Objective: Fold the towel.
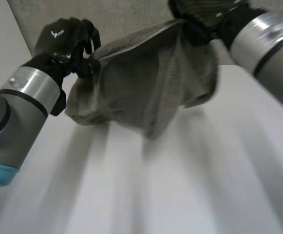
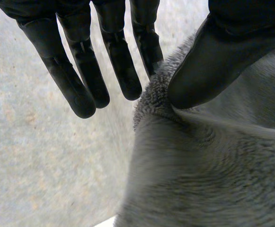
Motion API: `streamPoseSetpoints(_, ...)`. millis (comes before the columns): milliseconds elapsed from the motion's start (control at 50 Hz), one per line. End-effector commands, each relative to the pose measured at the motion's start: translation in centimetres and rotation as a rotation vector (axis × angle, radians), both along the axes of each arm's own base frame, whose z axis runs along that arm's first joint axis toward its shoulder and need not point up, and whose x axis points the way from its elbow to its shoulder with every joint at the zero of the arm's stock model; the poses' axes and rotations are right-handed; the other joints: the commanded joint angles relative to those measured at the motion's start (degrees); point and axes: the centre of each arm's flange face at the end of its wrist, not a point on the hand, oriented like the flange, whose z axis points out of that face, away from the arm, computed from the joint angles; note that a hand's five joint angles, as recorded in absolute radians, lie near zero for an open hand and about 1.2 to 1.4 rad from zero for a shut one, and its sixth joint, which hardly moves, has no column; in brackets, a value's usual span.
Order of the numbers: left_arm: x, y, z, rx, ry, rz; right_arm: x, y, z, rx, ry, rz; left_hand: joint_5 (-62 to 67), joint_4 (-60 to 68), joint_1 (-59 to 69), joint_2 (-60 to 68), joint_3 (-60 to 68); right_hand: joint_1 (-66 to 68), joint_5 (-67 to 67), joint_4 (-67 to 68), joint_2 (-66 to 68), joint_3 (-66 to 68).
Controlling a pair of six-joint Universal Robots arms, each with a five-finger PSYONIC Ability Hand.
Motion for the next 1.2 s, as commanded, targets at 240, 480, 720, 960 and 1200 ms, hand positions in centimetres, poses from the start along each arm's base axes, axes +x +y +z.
streamPoseSetpoints(240,-0.3,0.4,-12.6,0.38,-0.152,-0.017,2.5,4.2,-12.4,0.437,0.387,0.135,-17.87,-7.77,-6.85,-8.16,-8.54,-58.47,-58.87,-59.25,-58.61,-59.05)
streamPoseSetpoints(480,2.1,0.6,-15.5,0.455,-0.244,0.041,-2.7,-1.9,-11.7,0.574,0.236,-0.09,-20.88,-10.78,-9.86,-11.17,-11.55,-65.79,-66.19,-66.56,-65.93,-66.37)
streamPoseSetpoints(720,1.7,0.9,-15.6,0.383,-0.329,0.019,-8.0,-3.5,-14.2,0.654,0.208,-0.225,-71.03,-60.93,-60.0,-61.32,-61.7,-65.79,-66.19,-66.56,-65.93,-66.37)
streamPoseSetpoints(960,-1.0,-3.0,-15.6,0.311,-0.299,0.004,-10.9,-7.7,-17.8,0.73,0.202,-0.312,-69.85,-59.75,-58.83,-60.15,-60.52,-65.79,-66.19,-66.56,-65.93,-66.37)
streamPoseSetpoints(1200,-2.1,-5.1,-18.5,0.353,-0.321,0.001,-10.4,-11.0,-22.1,0.765,0.222,-0.304,-69.01,-58.91,-57.98,-59.3,-59.68,-57.46,-57.86,-58.24,-57.61,-58.04)
